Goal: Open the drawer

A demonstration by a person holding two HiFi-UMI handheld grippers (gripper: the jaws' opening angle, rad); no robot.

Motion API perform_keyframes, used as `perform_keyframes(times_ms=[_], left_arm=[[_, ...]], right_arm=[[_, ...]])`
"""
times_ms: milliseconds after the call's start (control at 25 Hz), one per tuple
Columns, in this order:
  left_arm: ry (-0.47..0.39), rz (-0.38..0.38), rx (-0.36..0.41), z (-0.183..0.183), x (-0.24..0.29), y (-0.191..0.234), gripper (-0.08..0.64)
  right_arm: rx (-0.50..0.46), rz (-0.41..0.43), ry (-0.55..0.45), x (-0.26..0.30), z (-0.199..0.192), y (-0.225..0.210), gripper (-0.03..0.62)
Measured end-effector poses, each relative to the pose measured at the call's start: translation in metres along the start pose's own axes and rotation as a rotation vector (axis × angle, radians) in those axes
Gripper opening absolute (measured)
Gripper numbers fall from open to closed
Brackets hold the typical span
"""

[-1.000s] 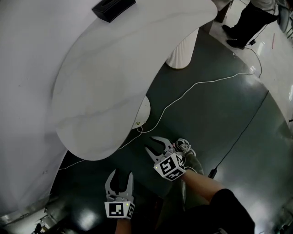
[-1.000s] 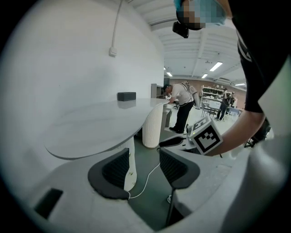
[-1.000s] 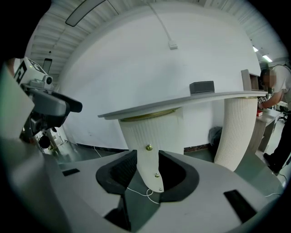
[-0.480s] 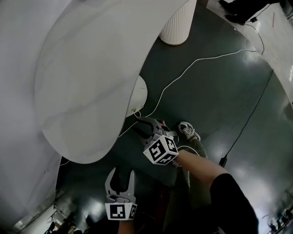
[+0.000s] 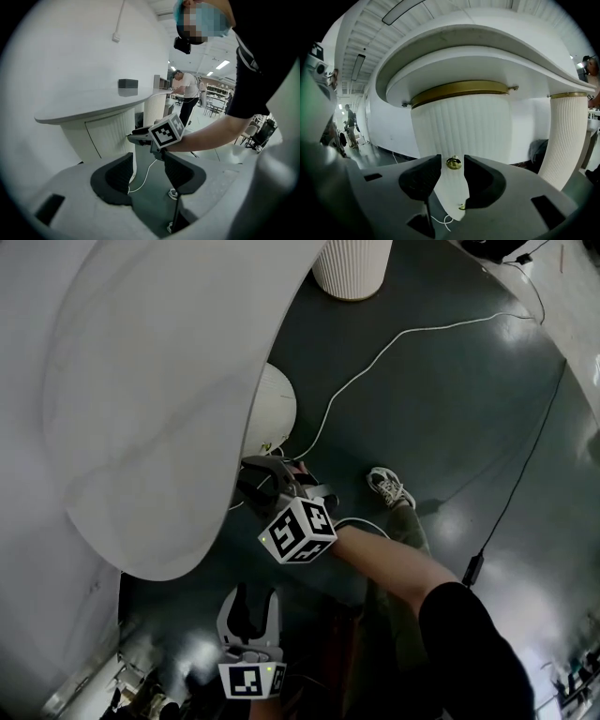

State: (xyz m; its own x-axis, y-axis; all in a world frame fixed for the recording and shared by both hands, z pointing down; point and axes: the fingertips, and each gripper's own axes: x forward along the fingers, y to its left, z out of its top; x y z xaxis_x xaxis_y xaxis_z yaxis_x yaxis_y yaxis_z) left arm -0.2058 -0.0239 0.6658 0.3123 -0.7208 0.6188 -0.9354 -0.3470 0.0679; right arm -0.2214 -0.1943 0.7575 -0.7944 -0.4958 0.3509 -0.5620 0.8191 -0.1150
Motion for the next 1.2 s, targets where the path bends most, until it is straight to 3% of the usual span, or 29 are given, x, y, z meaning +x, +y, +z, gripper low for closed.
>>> perform_keyframes(times_ms=[600,1200], left_arm=[[-0.012,-0.01,-0.032,-0.027,-0.009,-0.002,0.206],[-0.025,0.002,-0.019,-0.02,-0.014,-0.017,0.206]], right_arm=[[-0.092,-0.021,-0.052,0.015,-0.005,0.007,0.11],[-0.049,-0.01,-0.014,-0.008,-0.019,0.005,0.106]])
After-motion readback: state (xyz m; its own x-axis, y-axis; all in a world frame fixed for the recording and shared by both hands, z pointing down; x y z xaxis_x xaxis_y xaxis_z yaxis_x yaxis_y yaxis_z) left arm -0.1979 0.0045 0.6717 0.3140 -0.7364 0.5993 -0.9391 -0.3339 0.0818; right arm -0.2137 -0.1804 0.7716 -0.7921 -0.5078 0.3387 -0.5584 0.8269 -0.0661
